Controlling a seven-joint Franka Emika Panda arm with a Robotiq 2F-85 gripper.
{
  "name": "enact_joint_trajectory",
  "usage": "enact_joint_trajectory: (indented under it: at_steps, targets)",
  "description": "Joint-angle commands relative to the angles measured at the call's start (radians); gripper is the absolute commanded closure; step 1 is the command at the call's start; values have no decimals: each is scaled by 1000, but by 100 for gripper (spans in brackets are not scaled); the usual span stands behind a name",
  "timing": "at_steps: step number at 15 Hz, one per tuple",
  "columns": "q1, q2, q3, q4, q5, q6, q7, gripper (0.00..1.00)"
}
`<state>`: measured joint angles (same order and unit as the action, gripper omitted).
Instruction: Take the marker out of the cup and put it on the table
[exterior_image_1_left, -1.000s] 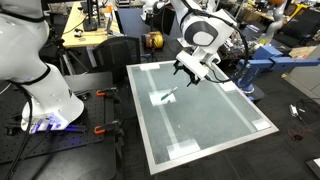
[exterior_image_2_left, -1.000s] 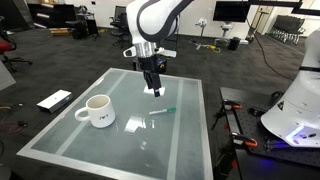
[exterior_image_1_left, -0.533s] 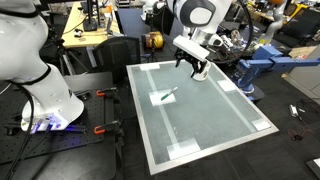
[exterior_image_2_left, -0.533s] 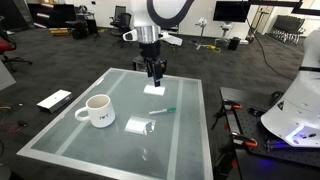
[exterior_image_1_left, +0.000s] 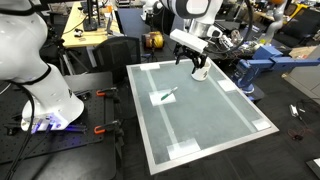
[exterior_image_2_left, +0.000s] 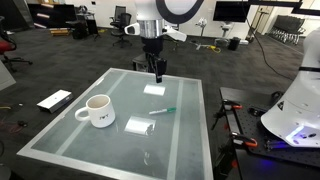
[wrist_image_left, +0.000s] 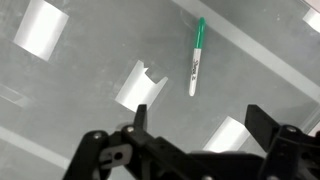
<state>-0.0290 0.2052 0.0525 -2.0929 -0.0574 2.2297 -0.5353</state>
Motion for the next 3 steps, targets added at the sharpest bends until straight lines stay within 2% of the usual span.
enact_joint_trajectory:
  at_steps: [1,3]
  targets:
    - [-1,2,1,2,0,-3,0,0]
    - [-1,4,1,2,0,-3,0,0]
